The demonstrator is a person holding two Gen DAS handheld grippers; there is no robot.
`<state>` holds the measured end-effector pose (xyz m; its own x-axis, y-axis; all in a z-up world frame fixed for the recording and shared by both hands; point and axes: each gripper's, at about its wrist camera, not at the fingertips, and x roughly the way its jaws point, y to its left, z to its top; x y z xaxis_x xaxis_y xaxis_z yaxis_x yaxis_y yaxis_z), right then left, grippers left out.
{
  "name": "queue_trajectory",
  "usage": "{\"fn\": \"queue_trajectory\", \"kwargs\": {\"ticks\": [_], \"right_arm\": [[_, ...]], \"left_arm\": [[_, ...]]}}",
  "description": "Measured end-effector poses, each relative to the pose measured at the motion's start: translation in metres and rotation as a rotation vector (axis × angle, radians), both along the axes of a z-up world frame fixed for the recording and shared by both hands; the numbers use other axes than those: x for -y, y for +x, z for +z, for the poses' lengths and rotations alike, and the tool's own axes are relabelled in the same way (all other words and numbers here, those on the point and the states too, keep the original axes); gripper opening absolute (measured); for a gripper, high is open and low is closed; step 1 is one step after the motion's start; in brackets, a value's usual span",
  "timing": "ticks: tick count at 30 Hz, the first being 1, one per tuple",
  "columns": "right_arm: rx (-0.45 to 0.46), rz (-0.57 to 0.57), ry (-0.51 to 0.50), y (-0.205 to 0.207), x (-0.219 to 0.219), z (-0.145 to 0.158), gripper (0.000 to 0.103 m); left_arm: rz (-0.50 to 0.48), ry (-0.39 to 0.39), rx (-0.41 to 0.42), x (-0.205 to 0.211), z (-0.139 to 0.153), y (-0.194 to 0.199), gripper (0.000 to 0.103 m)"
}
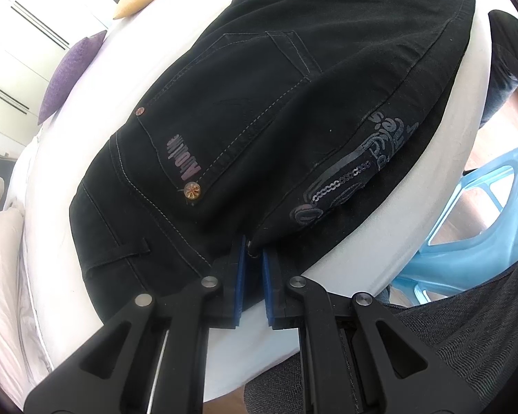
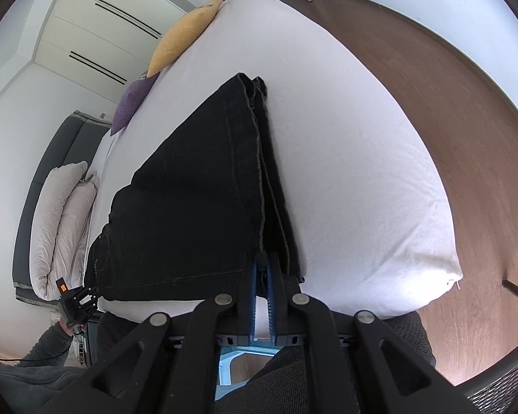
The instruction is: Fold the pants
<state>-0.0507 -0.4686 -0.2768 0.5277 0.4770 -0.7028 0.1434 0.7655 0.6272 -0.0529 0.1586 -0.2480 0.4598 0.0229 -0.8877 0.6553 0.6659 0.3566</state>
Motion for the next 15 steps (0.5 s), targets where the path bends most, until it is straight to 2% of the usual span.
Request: {"fn": "queue_trajectory", "kwargs": {"ticks": [8,15], "right_arm": [[0.032,-0.006,0.016,0.000,0.001,-0.001,0.005],[0.044,-0.015,-0.071,0.012,-0.009,0.007,0.008]], "left_arm": [[0.022,-0.015,0.036,0.000,-0.003,-0.008,0.008],[0.048,-0.042,0.048,-0.007,-0.003,-0.010,0.008]]}}
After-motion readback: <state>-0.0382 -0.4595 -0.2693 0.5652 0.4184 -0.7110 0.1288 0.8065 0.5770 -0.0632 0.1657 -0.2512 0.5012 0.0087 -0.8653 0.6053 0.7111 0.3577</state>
